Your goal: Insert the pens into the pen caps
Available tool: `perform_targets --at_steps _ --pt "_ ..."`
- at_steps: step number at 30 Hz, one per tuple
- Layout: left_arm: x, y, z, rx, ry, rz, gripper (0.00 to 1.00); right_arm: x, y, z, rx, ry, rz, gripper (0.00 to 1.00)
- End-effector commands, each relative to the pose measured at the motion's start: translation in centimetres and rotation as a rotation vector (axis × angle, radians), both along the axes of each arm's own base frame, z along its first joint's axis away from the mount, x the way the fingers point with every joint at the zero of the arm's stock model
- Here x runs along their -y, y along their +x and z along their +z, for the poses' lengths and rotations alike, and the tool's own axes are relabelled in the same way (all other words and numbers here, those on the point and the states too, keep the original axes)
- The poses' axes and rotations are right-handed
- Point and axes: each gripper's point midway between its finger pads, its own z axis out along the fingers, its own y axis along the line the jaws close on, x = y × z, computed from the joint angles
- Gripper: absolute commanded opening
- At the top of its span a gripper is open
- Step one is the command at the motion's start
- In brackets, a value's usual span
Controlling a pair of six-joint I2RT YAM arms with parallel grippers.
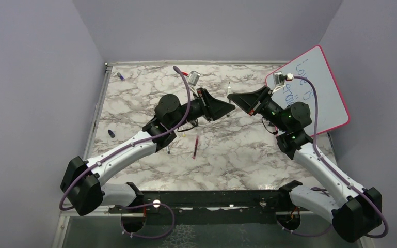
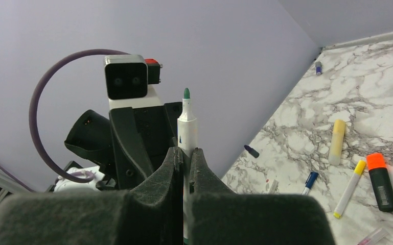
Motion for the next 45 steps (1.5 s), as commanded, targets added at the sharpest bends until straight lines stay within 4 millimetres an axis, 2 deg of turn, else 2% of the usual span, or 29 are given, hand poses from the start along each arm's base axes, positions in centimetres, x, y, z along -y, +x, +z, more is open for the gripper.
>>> perform_targets --at_steps 1,6,7,8,12,13,17,23,28,31,34,36,41,45 --pt "0.7 -0.7 0.4 0.041 -0.012 -0.043 0.29 -0.1 -0.8 1.1 0.034 0.022 0.037 0.01" --pt "0.4 -0.6 0.6 0.074 -0.010 -0.024 0.07 0.0 -0.9 1.6 0.047 0.019 0.032 0.02" --pt "0.3 -0.6 0.5 0.080 -0.006 -0.021 0.01 0.1 -1.0 1.6 0.050 0.015 0.030 0.05" --pt "0.2 -0.7 0.5 0.088 -0.004 -0.020 0.00 0.1 -1.0 1.7 0.055 0.011 0.028 0.09" --pt "0.1 -2.2 0.0 0.147 0.025 -0.087 0.00 -0.1 -0.9 1.8 0.068 -0.036 0.029 0.35" --pt "0.3 -2.8 -0.4 0.157 0.036 -0.123 0.00 -0.2 -0.7 1.8 0.066 -0.063 0.029 0.37" --pt "0.2 -4.1 -1.4 0.176 0.057 -0.187 0.00 -0.6 -0.6 1.4 0.075 -0.160 0.047 0.38" --pt "-0.2 -4.4 -0.9 0.210 0.065 -0.185 0.00 -1.2 -1.7 1.1 0.119 -0.247 0.123 0.38" --pt "-0.2 -4.3 -0.9 0.205 0.075 -0.180 0.00 -1.7 -2.3 0.2 0.123 -0.301 0.186 0.45" --pt "-0.2 -4.2 -0.9 0.203 0.080 -0.175 0.00 -1.7 -2.2 -0.2 0.112 -0.306 0.187 0.38" --pt "-0.2 -4.1 -1.1 0.192 0.089 -0.170 0.00 -1.7 -2.2 -0.1 0.113 -0.294 0.190 0.14" --pt "-0.2 -4.0 -1.1 0.181 0.092 -0.166 0.04 -1.8 -2.2 -0.1 0.118 -0.288 0.197 0.04" --pt "0.2 -4.0 -1.1 0.177 0.095 -0.186 0.33 -1.7 -2.0 -0.1 0.112 -0.269 0.176 0.01" --pt "0.6 -3.3 -1.1 0.156 0.095 -0.172 0.37 -1.9 -1.8 -0.4 0.106 -0.258 0.182 0.01"
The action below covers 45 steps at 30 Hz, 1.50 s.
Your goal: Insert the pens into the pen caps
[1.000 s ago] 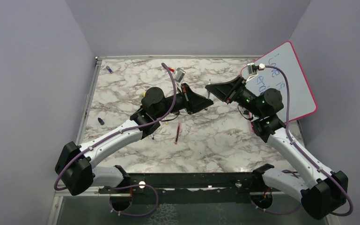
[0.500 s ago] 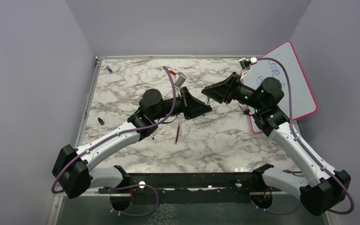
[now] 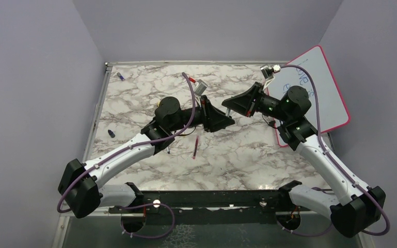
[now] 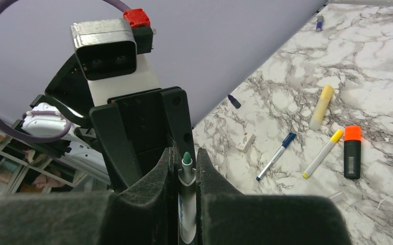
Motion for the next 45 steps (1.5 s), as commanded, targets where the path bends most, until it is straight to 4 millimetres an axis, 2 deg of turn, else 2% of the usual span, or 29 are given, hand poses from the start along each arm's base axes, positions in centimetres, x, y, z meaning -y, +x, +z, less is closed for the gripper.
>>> perform_targets --at_steps 1,5,10,12,14,17,18,20,23,28,32,37,41,42,45 --pt "0.6 0.2 2.1 0.020 -0.035 -0.011 0.37 -0.1 0.1 0.0 0.006 0.019 0.011 0.01" --pt "0.9 0.8 2.1 0.011 -0.035 0.006 0.31 -0.2 0.2 -0.3 -0.008 0.018 0.016 0.01" --pt "1.2 0.7 1.3 0.010 -0.019 -0.013 0.04 -0.3 0.2 -0.4 -0.008 0.019 0.021 0.01" --pt "1.0 0.9 1.0 0.014 -0.014 0.006 0.00 -0.3 0.3 -0.6 -0.012 0.013 0.018 0.04" --pt "0.5 1.2 0.7 0.019 -0.009 0.041 0.00 -0.2 0.5 -1.0 -0.017 0.002 0.008 0.16" --pt "-0.5 2.4 -0.3 0.024 0.029 0.143 0.00 0.1 0.9 -1.7 0.003 -0.031 -0.026 0.45" --pt "-1.0 3.0 -0.8 0.025 0.056 0.188 0.00 0.4 1.3 -2.1 -0.007 -0.043 -0.059 0.52" --pt "-2.3 4.6 -2.1 0.018 0.120 0.307 0.00 1.0 2.4 -3.1 -0.031 -0.069 -0.132 0.59" --pt "-5.1 7.0 -4.0 0.012 0.218 0.504 0.00 1.7 3.8 -4.9 -0.079 -0.121 -0.215 0.62" --pt "-10.7 9.6 -7.0 -0.026 0.350 0.782 0.00 2.5 6.3 -8.8 -0.165 -0.188 -0.329 0.63" --pt "-13.5 9.9 -8.1 -0.040 0.397 0.862 0.00 3.0 9.0 -14.1 -0.264 -0.303 -0.409 0.63" --pt "-14.0 9.3 -8.1 0.005 0.427 0.834 0.00 3.4 12.1 -21.5 -0.404 -0.493 -0.475 0.63" --pt "-13.8 9.1 -8.3 0.029 0.440 0.804 0.00 3.0 14.4 -25.9 -0.463 -0.627 -0.513 0.67" --pt "-13.4 8.9 -8.5 0.036 0.441 0.781 0.00 2.9 14.8 -27.5 -0.482 -0.668 -0.520 0.68" --pt "-12.4 8.6 -8.8 0.058 0.443 0.717 0.00 2.3 16.3 -29.6 -0.504 -0.737 -0.547 0.68"
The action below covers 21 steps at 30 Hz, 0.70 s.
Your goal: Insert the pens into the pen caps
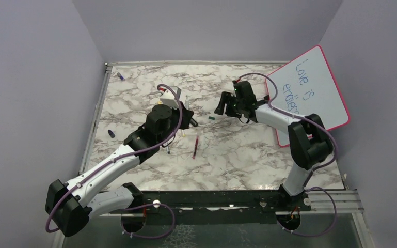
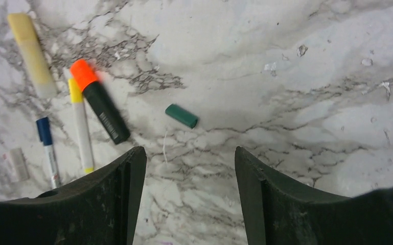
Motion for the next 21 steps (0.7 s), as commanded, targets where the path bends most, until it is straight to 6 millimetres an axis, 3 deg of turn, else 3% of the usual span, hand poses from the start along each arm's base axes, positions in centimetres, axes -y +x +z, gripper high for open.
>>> perform_targets --at_steps 1,4,10,21 --pt "1.0 -0.4 -0.3 0.027 0.030 -0.086 0.00 0.0 2.4 -2.1 -0.007 -0.153 -0.045 0.67" --pt "0.9 0.1 -0.5 0.026 0.052 -0.074 0.00 -0.1 3.9 -3.1 -0.003 -0.238 -0.082 0.63" --pt "0.3 1.0 -1.1 0.023 0.070 -0.023 0.00 0.8 4.8 -5.2 -0.028 -0.470 -0.118 0.61" --pt "-1.4 2.0 -1.2 0.004 0.052 0.064 0.00 -0.9 4.7 -7.0 -0.045 -0.547 -0.032 0.62"
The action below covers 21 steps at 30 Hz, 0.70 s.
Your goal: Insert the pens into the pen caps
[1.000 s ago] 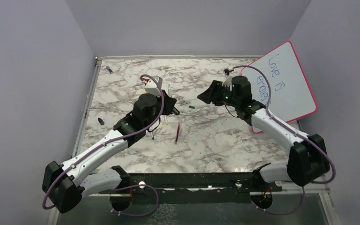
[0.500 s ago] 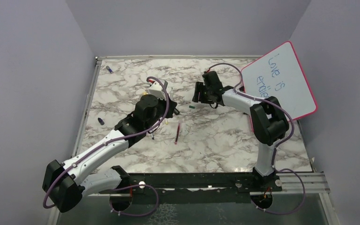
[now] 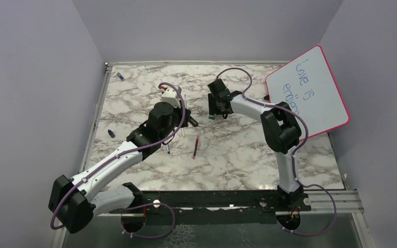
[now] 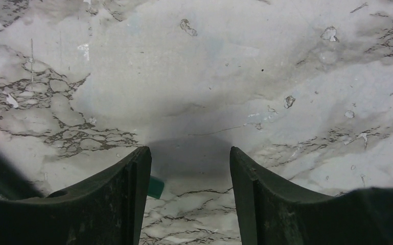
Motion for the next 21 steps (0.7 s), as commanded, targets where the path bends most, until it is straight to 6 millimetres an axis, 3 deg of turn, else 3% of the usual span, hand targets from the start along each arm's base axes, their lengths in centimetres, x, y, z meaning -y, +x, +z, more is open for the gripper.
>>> perform_targets --at_steps 1,13,21 --pt "-0.6 0.7 0.8 0.018 -0.031 0.045 0.00 0.1 -0.5 -1.1 -0.030 -0.076 0.031 0.62" --pt "0.2 0.6 -0.1 -0.024 -0.064 0.002 0.00 0.2 -4.3 -1.9 -0.109 -0.069 0.166 0.69" --pt "0.6 0.7 -0.2 -0.039 -0.100 -0.022 0.00 -0.1 -5.7 -1.5 -0.122 -0.041 0.228 0.73"
